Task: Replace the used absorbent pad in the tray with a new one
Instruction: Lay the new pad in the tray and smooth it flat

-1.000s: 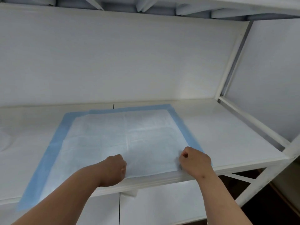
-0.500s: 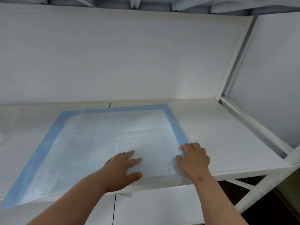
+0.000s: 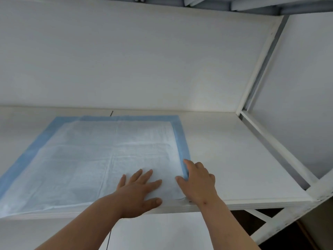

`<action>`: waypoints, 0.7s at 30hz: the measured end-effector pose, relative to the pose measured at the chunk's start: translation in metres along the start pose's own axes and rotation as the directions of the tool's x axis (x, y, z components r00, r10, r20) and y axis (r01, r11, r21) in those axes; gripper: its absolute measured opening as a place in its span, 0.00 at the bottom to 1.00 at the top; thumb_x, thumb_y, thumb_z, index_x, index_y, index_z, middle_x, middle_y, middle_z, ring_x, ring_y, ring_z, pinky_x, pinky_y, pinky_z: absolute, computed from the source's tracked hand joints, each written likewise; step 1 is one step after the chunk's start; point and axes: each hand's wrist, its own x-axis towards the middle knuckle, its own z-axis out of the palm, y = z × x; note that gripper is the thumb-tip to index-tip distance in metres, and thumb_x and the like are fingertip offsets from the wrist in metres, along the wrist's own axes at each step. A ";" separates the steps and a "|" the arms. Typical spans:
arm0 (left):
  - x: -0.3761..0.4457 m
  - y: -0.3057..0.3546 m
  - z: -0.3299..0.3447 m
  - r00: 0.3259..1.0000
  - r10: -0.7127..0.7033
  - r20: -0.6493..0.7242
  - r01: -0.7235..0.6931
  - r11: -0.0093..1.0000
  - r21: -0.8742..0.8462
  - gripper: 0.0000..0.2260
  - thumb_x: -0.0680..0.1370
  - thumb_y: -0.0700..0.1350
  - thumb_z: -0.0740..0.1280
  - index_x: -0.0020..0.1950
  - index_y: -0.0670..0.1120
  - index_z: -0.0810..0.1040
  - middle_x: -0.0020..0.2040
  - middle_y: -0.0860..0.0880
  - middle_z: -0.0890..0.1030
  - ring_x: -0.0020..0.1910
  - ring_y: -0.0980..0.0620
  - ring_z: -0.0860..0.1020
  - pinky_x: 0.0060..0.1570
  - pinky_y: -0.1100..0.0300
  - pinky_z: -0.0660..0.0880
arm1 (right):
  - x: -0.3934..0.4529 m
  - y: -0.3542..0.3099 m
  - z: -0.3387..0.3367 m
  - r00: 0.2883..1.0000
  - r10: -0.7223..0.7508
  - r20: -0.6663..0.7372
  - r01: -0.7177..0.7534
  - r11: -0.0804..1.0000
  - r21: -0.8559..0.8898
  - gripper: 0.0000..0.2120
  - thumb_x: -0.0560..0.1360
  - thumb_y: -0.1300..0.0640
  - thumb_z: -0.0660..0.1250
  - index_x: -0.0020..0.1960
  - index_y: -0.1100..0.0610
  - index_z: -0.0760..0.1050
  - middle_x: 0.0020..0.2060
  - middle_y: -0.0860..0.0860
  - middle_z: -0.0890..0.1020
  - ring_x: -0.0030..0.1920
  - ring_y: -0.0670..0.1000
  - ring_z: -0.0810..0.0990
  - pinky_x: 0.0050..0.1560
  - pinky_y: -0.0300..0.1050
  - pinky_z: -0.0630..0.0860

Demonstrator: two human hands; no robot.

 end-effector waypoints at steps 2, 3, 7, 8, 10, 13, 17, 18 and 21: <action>-0.001 0.001 -0.002 0.999 0.003 0.032 -0.003 1.000 0.012 0.47 0.55 0.78 0.35 0.74 0.69 0.45 0.78 0.58 0.37 0.76 0.53 0.34 0.73 0.41 0.35 | 0.001 0.001 0.002 0.998 -0.028 -0.054 0.027 0.999 -0.023 0.19 0.74 0.44 0.59 0.64 0.46 0.71 0.49 0.46 0.71 0.50 0.50 0.76 0.54 0.47 0.64; 0.000 0.001 -0.003 0.999 0.004 0.035 -0.004 1.000 0.011 0.46 0.55 0.78 0.35 0.74 0.69 0.45 0.78 0.58 0.37 0.76 0.53 0.34 0.73 0.41 0.35 | 0.001 0.001 0.003 0.996 -0.039 -0.080 0.037 0.999 -0.031 0.17 0.75 0.44 0.59 0.60 0.47 0.74 0.47 0.46 0.71 0.48 0.49 0.76 0.53 0.46 0.63; 0.001 -0.001 -0.002 1.000 0.000 0.009 0.000 1.000 -0.019 0.45 0.55 0.78 0.37 0.73 0.71 0.49 0.78 0.59 0.39 0.77 0.54 0.35 0.73 0.41 0.35 | 0.001 -0.002 0.003 0.987 -0.063 -0.146 0.050 0.994 -0.094 0.12 0.76 0.47 0.58 0.50 0.48 0.78 0.44 0.46 0.74 0.46 0.48 0.76 0.51 0.45 0.60; 0.002 -0.001 -0.001 1.000 0.000 0.007 0.000 1.000 -0.022 0.45 0.55 0.78 0.37 0.73 0.72 0.50 0.78 0.60 0.39 0.77 0.55 0.36 0.73 0.41 0.35 | 0.001 -0.003 0.002 0.987 -0.062 -0.146 0.045 0.992 -0.121 0.11 0.76 0.48 0.58 0.48 0.48 0.78 0.43 0.46 0.75 0.46 0.49 0.76 0.51 0.45 0.60; 0.002 -0.002 0.000 1.000 -0.002 0.010 0.002 0.999 -0.041 0.45 0.55 0.79 0.39 0.73 0.72 0.52 0.78 0.60 0.41 0.77 0.55 0.36 0.73 0.41 0.35 | 0.002 -0.005 0.000 0.985 -0.073 -0.155 0.048 0.986 -0.158 0.11 0.77 0.49 0.57 0.42 0.49 0.76 0.39 0.46 0.74 0.42 0.50 0.75 0.50 0.46 0.61; 0.003 0.001 -0.003 0.999 -0.041 -0.015 0.039 0.993 -0.115 0.34 0.68 0.76 0.52 0.73 0.68 0.57 0.78 0.61 0.46 0.77 0.56 0.39 0.73 0.40 0.37 | 0.005 -0.007 -0.002 0.984 -0.087 -0.155 0.059 0.983 -0.175 0.11 0.79 0.52 0.55 0.39 0.51 0.68 0.34 0.46 0.69 0.37 0.51 0.71 0.48 0.46 0.61; 0.005 0.002 -0.004 0.997 -0.066 -0.037 0.059 0.983 -0.172 0.35 0.70 0.73 0.57 0.75 0.63 0.58 0.78 0.61 0.50 0.77 0.56 0.42 0.74 0.41 0.38 | 0.004 -0.012 0.000 0.989 -0.024 -0.143 0.013 0.997 -0.079 0.07 0.78 0.50 0.55 0.46 0.50 0.71 0.40 0.45 0.74 0.40 0.50 0.75 0.50 0.46 0.63; 0.005 0.001 -0.003 0.998 -0.061 -0.030 0.056 0.986 -0.160 0.37 0.69 0.74 0.56 0.75 0.62 0.57 0.78 0.61 0.49 0.77 0.56 0.42 0.74 0.40 0.38 | 0.003 -0.014 0.001 0.991 0.003 -0.134 -0.008 0.999 -0.035 0.07 0.77 0.48 0.56 0.49 0.49 0.71 0.43 0.45 0.75 0.41 0.50 0.76 0.50 0.46 0.63; 0.004 0.001 -0.001 0.997 -0.058 -0.050 0.050 0.987 -0.151 0.34 0.73 0.70 0.58 0.76 0.61 0.56 0.78 0.60 0.48 0.77 0.55 0.41 0.73 0.40 0.37 | 0.002 -0.014 0.004 0.996 0.027 -0.090 -0.029 0.999 -0.018 0.08 0.76 0.48 0.57 0.53 0.48 0.69 0.47 0.45 0.75 0.43 0.50 0.77 0.50 0.46 0.64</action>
